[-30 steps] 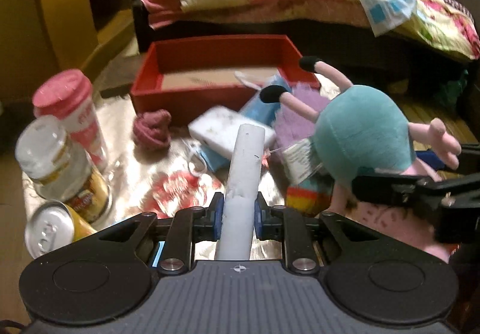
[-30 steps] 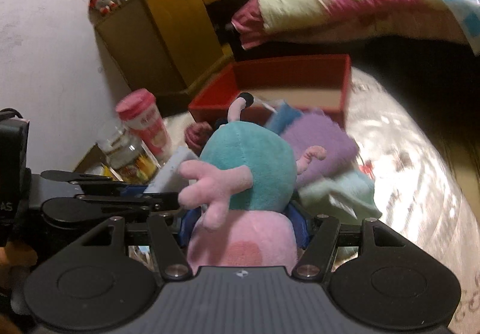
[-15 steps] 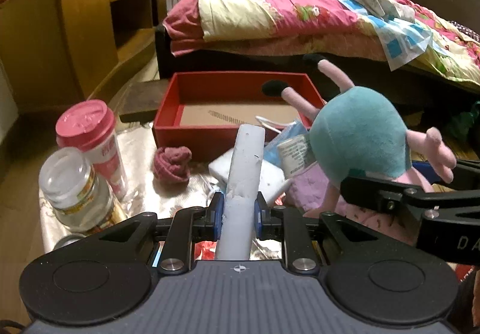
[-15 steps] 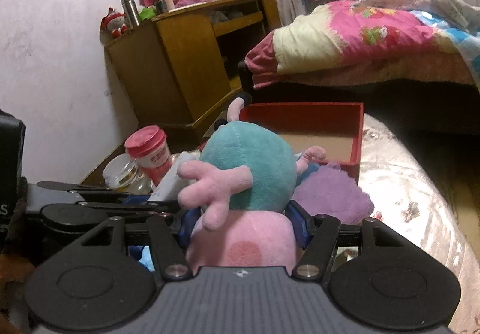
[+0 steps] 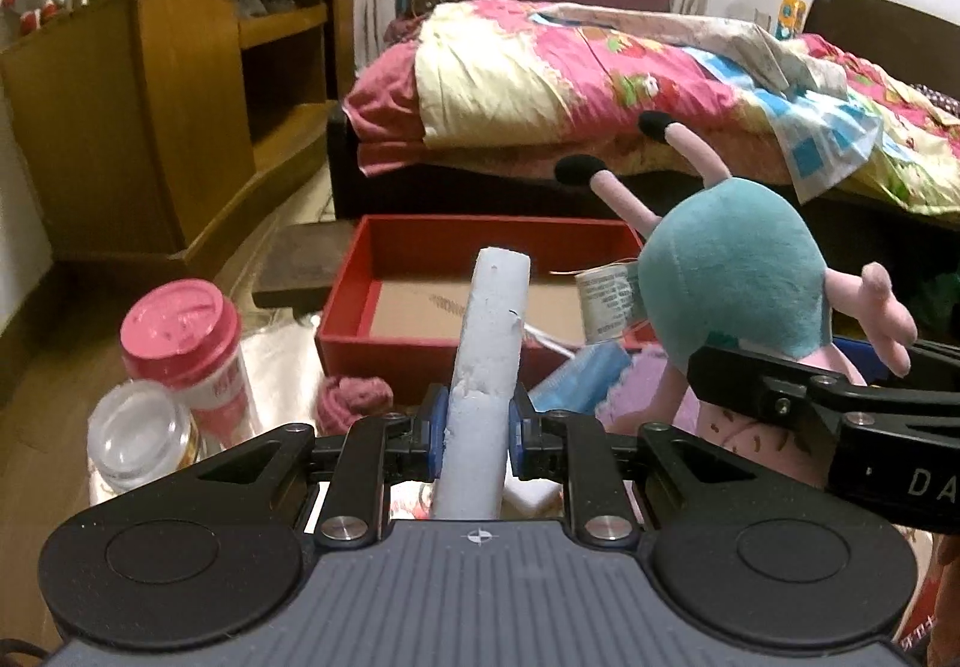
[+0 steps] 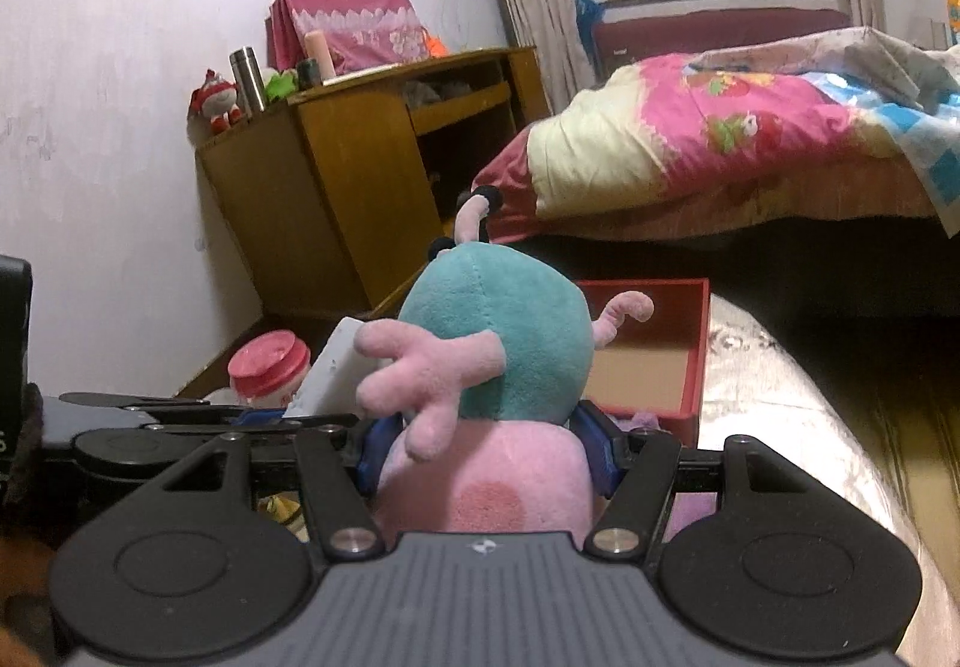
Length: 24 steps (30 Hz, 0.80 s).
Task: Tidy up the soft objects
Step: 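Carry both items over the red box and release them inside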
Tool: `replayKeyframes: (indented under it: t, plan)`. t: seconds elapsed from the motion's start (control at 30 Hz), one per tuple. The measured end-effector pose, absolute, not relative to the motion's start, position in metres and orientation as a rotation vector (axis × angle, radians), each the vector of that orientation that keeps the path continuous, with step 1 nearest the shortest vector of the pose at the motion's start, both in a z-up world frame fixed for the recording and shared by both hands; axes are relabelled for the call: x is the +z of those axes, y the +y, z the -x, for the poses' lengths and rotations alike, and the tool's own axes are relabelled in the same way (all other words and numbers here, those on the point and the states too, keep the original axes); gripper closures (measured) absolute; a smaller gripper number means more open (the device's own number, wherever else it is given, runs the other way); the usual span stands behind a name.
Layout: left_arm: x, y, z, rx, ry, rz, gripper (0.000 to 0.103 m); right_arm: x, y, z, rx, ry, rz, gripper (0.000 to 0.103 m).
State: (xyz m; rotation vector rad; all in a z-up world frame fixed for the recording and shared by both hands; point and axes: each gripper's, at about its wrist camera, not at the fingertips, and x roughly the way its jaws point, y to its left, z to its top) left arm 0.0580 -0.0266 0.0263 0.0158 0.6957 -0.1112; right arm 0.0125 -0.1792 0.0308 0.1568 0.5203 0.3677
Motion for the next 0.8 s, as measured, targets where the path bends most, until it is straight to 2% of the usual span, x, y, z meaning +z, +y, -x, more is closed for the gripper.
replayKeyframes:
  t: [0.8]
  plan:
    - [0.036,-0.032,-0.107,-0.058,0.637,-0.021,0.084,0.041,-0.177,-0.052,0.341,0.446,-0.146,0.064]
